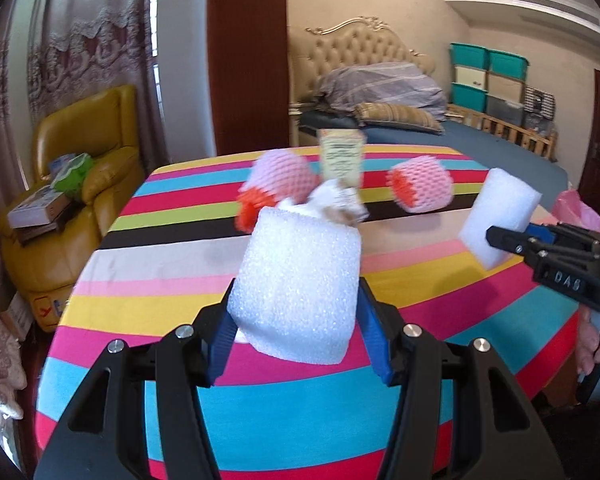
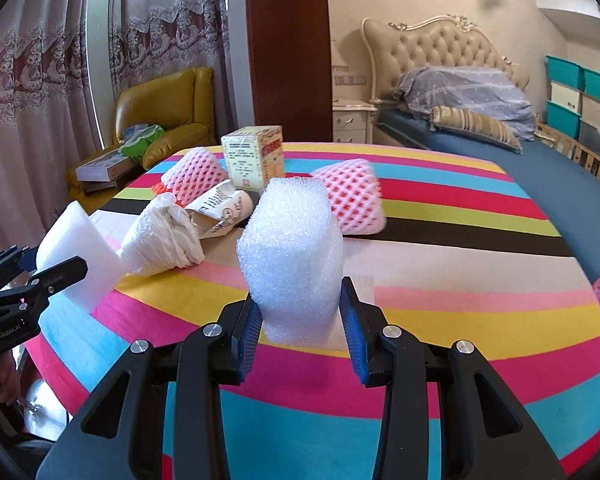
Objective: Collect trash
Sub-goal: 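Lift both foam blocks and carry them over the pink bin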
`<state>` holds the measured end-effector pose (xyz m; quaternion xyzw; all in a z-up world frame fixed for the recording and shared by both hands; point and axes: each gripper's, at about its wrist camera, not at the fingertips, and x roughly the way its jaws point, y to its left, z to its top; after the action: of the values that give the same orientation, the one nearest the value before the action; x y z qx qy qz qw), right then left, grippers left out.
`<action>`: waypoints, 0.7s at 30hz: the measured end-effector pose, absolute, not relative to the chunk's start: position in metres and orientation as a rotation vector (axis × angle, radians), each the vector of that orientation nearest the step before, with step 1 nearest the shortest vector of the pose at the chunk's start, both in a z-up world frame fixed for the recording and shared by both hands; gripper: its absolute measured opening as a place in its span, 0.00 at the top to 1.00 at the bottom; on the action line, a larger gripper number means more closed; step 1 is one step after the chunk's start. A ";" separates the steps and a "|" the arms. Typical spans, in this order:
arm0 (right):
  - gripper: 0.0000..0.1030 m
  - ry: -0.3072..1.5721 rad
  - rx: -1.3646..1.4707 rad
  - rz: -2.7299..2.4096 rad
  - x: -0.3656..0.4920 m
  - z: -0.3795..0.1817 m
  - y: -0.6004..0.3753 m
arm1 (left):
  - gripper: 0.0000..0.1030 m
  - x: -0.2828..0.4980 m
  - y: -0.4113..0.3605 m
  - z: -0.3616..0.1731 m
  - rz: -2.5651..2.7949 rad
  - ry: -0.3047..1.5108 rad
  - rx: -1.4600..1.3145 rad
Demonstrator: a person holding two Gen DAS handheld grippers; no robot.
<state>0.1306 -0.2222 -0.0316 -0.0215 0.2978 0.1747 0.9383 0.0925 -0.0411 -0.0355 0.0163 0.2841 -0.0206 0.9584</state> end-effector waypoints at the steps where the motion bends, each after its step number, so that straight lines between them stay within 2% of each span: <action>1: 0.64 0.603 -0.039 0.354 0.127 -0.031 -0.227 | 0.48 0.094 -0.046 -0.035 -0.053 0.576 0.036; 21: 0.64 0.517 -0.015 0.285 0.095 -0.022 -0.285 | 0.47 0.113 -0.150 -0.025 -0.246 0.479 0.158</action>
<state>0.0948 -0.2851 -0.0221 -0.0073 0.2546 0.1405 0.9568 0.1128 -0.1503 -0.0250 0.0780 0.2365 -0.1212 0.9609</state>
